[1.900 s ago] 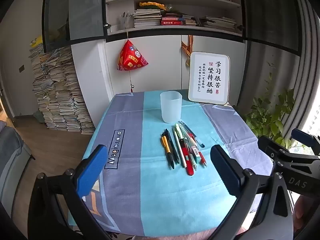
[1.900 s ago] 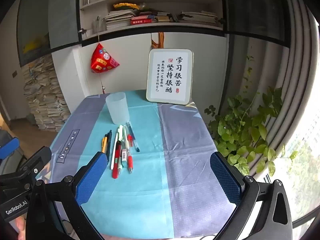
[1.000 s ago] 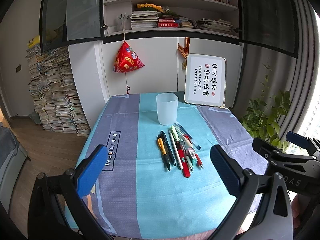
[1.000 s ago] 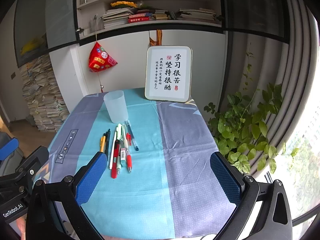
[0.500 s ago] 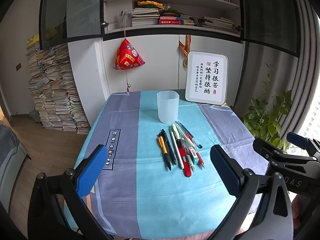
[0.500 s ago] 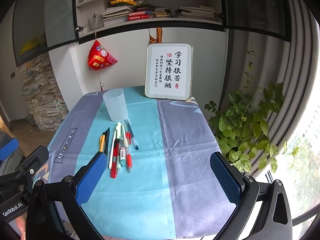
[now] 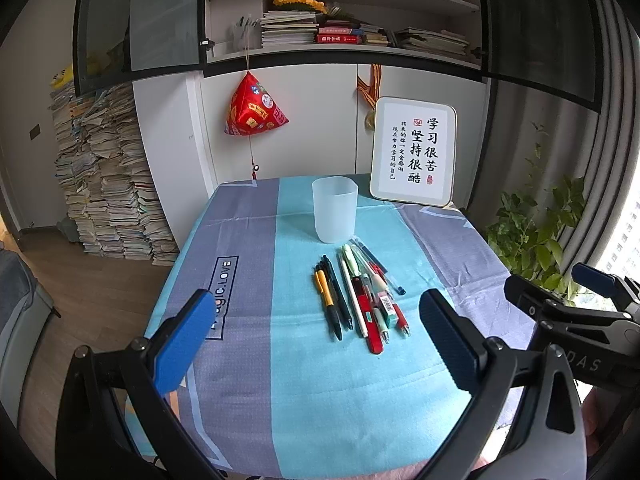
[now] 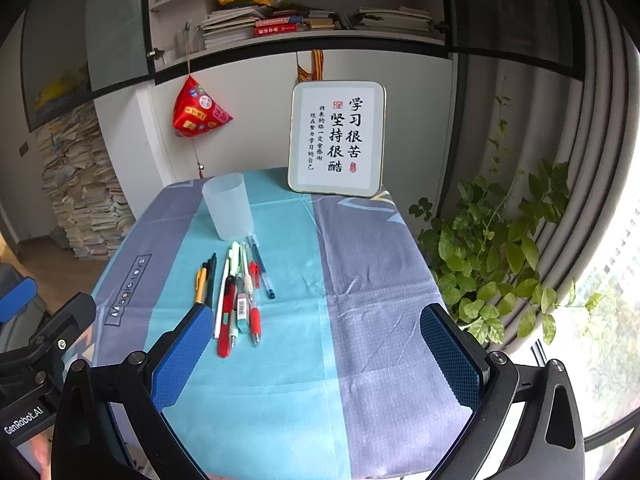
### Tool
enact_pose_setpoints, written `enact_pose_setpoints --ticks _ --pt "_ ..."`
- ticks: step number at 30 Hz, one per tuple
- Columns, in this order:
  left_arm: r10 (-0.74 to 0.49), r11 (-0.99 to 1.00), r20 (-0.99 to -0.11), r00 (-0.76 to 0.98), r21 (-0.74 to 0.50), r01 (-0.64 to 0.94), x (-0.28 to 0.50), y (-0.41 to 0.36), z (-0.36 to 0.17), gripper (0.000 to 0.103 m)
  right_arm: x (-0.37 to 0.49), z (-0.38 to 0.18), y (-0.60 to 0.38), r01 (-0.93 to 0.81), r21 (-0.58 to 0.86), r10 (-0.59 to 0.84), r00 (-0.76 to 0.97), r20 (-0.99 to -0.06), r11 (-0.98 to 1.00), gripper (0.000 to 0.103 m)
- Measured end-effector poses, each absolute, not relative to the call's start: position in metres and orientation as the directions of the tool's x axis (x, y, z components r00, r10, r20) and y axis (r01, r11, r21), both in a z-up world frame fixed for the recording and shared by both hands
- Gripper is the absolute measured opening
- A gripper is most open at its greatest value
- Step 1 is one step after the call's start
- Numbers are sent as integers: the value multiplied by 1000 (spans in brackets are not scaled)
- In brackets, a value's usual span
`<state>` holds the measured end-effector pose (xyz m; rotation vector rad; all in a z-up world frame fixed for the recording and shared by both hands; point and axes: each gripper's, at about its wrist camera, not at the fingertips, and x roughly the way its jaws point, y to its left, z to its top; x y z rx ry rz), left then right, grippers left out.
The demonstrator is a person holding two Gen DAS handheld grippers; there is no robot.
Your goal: Organize stationery
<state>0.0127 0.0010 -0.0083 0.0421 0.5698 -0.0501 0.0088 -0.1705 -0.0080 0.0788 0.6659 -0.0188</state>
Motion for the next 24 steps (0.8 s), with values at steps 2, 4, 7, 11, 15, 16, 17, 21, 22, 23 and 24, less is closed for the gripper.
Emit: enact_pose_setpoints --ticks 2,4,7,11,15,16,17,21,22,23,24 --pt "-36 998 -541 840 24 59 14 2 -8 101 9 -6 -171 43 67 7 786 -618 997 103" --pt "-36 998 -543 839 24 59 16 2 -8 101 9 -8 -171 42 67 8 786 -618 997 103" --pt "-36 998 -547 836 22 58 18 3 -9 101 13 -8 -170 44 66 7 782 -623 997 103" --pt "-35 998 -553 832 20 55 23 4 -11 101 18 -8 -168 43 62 6 778 -629 997 103" --pt "-32 998 -560 828 21 53 29 5 -14 101 26 -9 -166 41 60 7 769 -639 997 103" --pt "-31 998 -562 827 21 52 30 5 -15 101 28 -9 -166 40 60 7 767 -641 997 103" --pt "-31 998 -564 825 20 51 32 5 -15 101 29 -10 -166 39 59 8 766 -643 997 103" --pt "-31 999 -570 821 17 50 38 7 -17 101 36 -12 -164 36 56 9 760 -650 998 103" --pt "-31 999 -572 820 18 50 39 6 -18 101 38 -13 -164 36 55 8 759 -652 998 103" --pt "-30 999 -574 818 18 50 41 6 -18 101 40 -13 -165 36 55 8 757 -653 998 103" --pt "-31 999 -577 816 18 50 43 6 -20 101 42 -15 -165 36 55 9 755 -656 998 103"
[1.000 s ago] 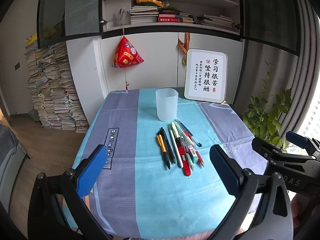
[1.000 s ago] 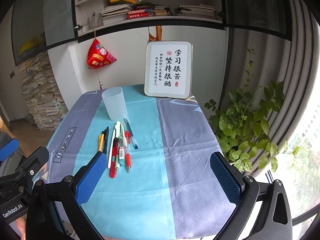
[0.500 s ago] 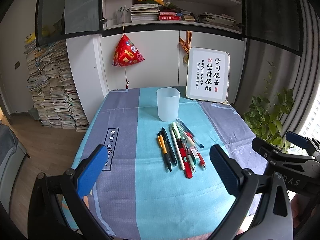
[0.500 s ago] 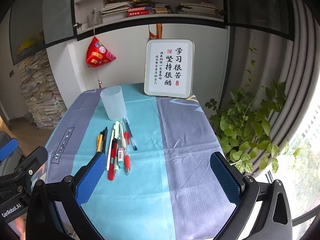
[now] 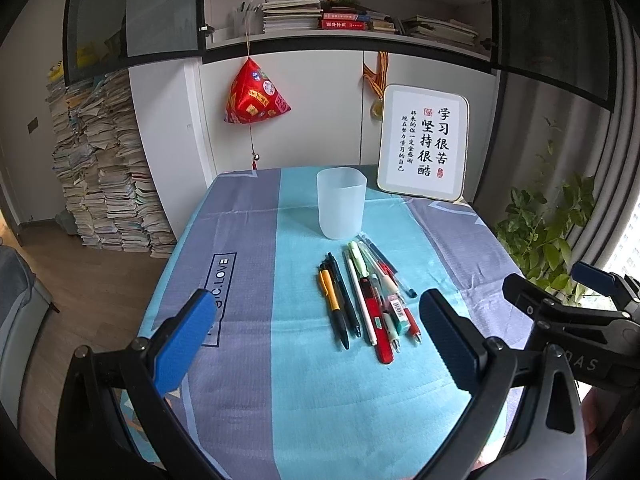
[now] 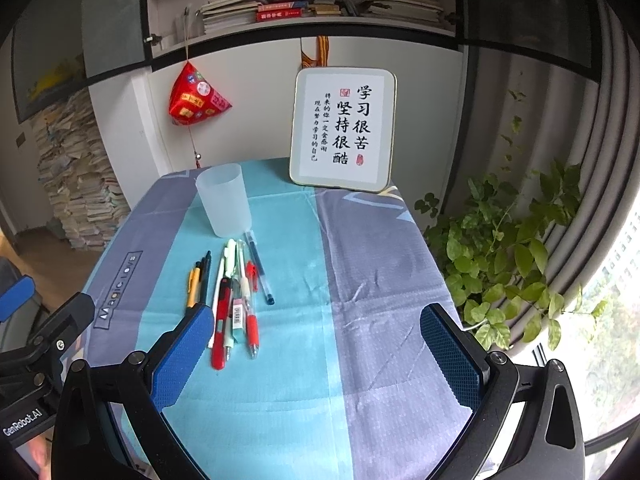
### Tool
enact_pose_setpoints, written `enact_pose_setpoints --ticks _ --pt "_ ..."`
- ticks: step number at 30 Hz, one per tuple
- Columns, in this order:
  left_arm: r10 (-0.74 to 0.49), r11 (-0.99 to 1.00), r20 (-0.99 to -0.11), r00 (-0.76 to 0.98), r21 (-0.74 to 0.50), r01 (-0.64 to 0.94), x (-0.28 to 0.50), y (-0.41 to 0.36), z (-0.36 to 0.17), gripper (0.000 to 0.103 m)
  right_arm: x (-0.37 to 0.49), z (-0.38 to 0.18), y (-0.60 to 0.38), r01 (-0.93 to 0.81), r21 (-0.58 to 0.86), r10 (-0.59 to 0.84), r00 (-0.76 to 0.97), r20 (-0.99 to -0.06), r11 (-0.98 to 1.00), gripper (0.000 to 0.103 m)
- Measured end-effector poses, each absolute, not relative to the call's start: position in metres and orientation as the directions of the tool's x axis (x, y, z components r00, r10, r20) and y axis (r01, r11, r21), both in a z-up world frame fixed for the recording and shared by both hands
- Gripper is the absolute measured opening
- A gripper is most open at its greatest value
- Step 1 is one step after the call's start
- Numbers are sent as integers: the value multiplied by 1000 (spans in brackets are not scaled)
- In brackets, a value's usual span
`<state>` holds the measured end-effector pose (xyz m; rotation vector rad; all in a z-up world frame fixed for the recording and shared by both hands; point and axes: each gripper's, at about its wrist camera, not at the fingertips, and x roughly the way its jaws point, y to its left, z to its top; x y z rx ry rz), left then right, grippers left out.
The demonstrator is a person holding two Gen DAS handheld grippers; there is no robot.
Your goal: Organize stationery
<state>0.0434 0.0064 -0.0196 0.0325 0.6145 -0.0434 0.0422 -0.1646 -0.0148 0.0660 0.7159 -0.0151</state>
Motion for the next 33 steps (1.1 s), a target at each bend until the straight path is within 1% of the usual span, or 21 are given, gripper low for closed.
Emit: enact_pose_setpoints --ticks 11,17,20,21,22,23,24,25,26,27,29,31,33 --pt "-33 999 -612 790 12 51 67 6 -33 101 68 -28 -165 36 47 6 725 -689 998 103" --pt "-32 999 -622 782 13 51 82 8 -40 99 86 -35 -161 26 33 4 718 -696 999 103" --pt "-37 999 -642 765 1 49 92 12 -47 94 94 -38 -159 12 23 8 719 -695 1000 103" --pt "-40 999 -651 758 -5 48 96 13 -50 91 98 -40 -159 7 23 11 719 -695 1000 102" --pt "-44 999 -664 747 -13 47 101 16 -54 86 101 -41 -158 1 21 13 717 -697 1000 100" --pt "-48 999 -675 736 -21 46 105 18 -58 83 105 -43 -157 -10 19 20 714 -700 1000 93" --pt "-51 999 -685 726 -27 45 108 20 -61 78 110 -46 -155 -23 16 27 707 -707 1000 85" --pt "-52 999 -695 717 -30 42 112 21 -65 75 112 -49 -154 -32 15 33 700 -714 999 81" --pt "-53 999 -703 709 -33 41 115 22 -68 75 117 -53 -153 -42 16 41 691 -722 999 73" --pt "-55 998 -709 703 -34 44 117 22 -71 74 123 -58 -152 -54 20 52 677 -734 998 69" --pt "-67 998 -719 692 -37 58 122 21 -76 74 135 -69 -151 -81 40 84 648 -757 996 69" --pt "-80 996 -732 677 -37 78 128 19 -83 69 145 -79 -149 -103 50 104 623 -775 993 64" --pt "-92 995 -753 652 -43 91 137 17 -92 63 157 -88 -146 -129 53 120 596 -794 990 53"
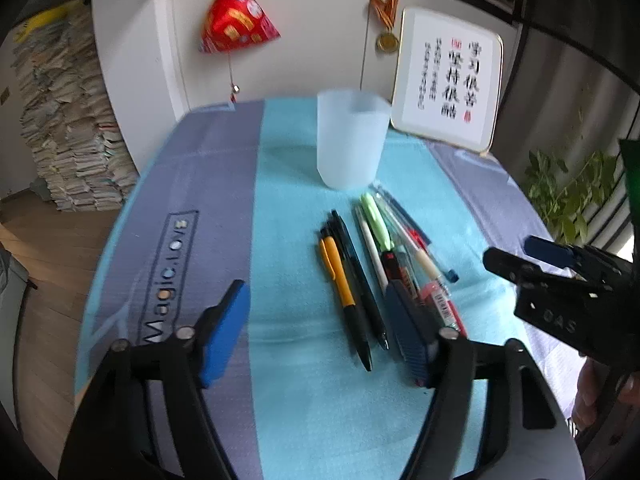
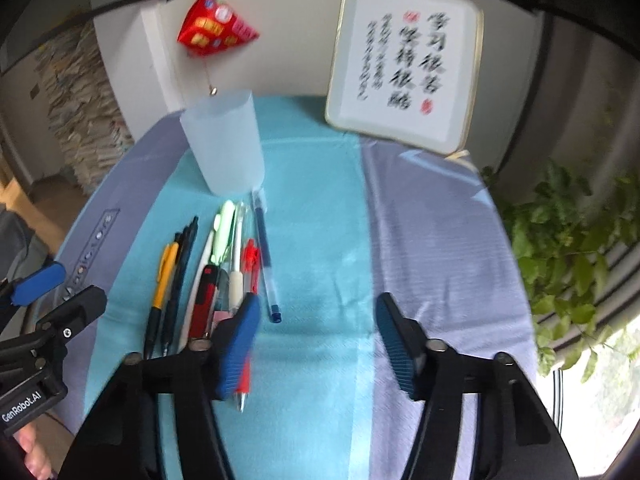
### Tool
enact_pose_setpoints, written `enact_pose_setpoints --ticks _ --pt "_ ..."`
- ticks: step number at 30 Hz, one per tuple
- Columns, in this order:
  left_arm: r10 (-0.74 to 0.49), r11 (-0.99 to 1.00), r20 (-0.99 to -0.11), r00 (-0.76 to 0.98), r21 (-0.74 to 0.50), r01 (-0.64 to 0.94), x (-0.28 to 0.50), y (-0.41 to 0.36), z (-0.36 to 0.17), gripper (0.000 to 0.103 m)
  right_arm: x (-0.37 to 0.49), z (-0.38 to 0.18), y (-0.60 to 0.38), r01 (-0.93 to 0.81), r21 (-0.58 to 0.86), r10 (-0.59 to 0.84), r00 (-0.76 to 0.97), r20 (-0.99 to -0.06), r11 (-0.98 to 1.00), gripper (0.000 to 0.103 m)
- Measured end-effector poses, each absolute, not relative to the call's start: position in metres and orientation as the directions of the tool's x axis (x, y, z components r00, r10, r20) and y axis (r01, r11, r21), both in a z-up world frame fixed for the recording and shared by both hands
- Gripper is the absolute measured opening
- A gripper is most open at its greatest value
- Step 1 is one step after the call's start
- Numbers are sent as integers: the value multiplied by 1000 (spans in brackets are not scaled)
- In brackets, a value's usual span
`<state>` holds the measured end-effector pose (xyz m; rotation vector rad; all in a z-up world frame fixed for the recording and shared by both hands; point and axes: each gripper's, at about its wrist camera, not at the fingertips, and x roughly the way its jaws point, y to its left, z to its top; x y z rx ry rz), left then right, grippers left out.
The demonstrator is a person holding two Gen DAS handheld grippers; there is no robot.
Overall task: Organize stationery
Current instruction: 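Close the right tool on the blue gel pen while the left tool approaches the orange pencil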
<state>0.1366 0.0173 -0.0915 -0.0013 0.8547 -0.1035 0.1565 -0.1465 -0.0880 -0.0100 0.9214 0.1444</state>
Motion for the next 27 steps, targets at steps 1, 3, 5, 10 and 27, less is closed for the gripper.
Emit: enact_pose_setpoints --ticks 1,3,5,10,27 --pt "-99 994 -763 639 -50 94 140 18 -95 60 161 -92 -146 -135 53 123 585 -802 989 52" --pt "-120 992 -787 605 -71 105 148 20 -104 57 169 -101 -145 -147 55 129 561 -818 988 52" --pt "-133 990 -803 581 -85 109 153 22 -110 54 175 -110 -145 -165 75 153 538 -829 984 52" --pt "-150 988 -829 539 -104 115 162 25 -122 43 184 -121 -140 -199 100 189 504 -843 975 42" --pt "-98 995 -846 525 -64 81 172 31 -130 47 192 -123 -141 -185 93 174 492 -853 978 8"
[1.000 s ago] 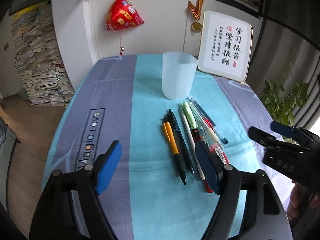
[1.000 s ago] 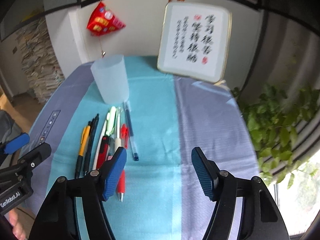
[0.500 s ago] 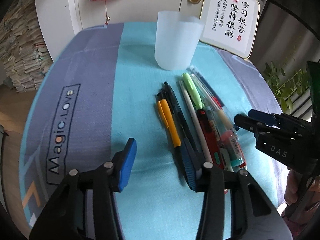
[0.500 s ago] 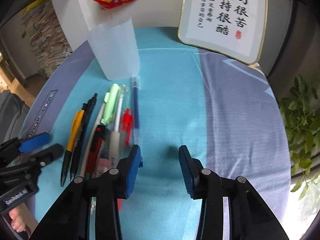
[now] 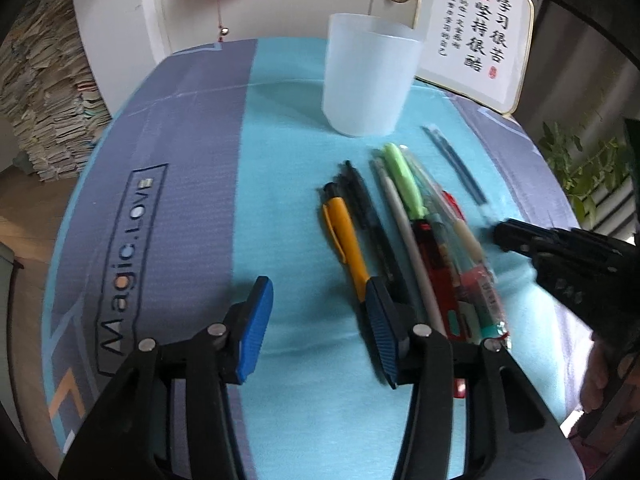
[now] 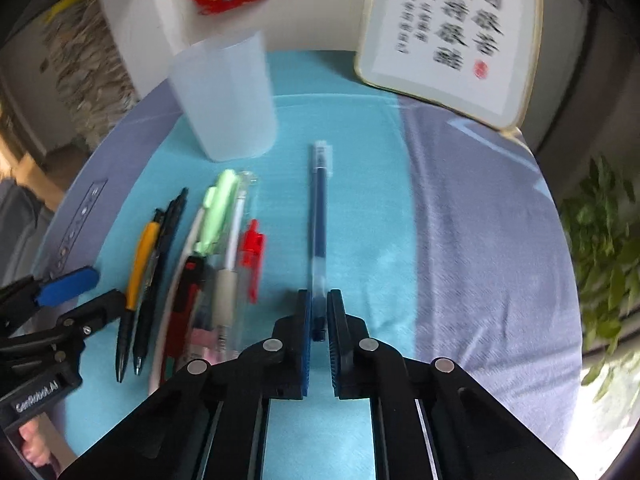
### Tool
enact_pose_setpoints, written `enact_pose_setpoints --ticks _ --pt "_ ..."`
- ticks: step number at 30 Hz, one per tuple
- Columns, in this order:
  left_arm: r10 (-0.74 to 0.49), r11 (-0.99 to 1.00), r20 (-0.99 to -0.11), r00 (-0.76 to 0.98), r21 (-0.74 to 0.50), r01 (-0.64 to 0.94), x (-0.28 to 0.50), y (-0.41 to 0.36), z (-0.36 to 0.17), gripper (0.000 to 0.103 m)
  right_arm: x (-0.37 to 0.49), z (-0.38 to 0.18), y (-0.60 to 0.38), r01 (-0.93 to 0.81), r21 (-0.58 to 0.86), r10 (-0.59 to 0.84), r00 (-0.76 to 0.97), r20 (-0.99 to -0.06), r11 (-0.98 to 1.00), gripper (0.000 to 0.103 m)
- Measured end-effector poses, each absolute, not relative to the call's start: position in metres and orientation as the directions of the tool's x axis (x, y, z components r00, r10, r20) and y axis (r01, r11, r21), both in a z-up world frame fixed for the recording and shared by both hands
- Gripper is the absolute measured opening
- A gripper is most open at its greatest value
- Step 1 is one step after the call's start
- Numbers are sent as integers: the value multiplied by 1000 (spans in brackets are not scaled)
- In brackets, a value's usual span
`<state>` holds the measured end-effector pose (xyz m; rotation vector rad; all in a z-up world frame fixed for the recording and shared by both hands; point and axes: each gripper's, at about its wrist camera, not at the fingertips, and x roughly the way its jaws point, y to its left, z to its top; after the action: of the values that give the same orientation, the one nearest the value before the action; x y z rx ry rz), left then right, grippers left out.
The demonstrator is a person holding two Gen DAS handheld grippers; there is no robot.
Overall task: Organize stationery
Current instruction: 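Close the right tool on the blue gel pen while the left tool approaches the orange pencil, then grasp the orange mechanical pencil with the left tool while the right tool holds the blue pen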
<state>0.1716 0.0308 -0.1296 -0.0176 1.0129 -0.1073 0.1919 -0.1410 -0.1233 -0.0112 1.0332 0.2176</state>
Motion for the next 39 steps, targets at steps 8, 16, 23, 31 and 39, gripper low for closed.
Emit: enact_pose_setpoints --ticks 8,16,23,31,39 --pt "-120 993 -849 514 -108 53 175 39 -127 44 164 -120 -161 -199 85 168 450 -877 976 8" --pt "-127 990 -859 495 -81 115 176 18 -131 45 161 -113 -159 -215 105 194 451 -871 971 10" --pt "-125 991 -864 488 -87 99 184 15 -134 35 174 -114 -158 -189 128 202 456 -867 974 12" --pt "-197 980 -864 463 -163 113 185 33 -132 15 179 -122 -153 -203 92 177 453 -874 975 19" --pt "-228 972 -871 434 -177 156 174 56 -126 9 158 -123 -148 -279 171 270 373 -888 945 9"
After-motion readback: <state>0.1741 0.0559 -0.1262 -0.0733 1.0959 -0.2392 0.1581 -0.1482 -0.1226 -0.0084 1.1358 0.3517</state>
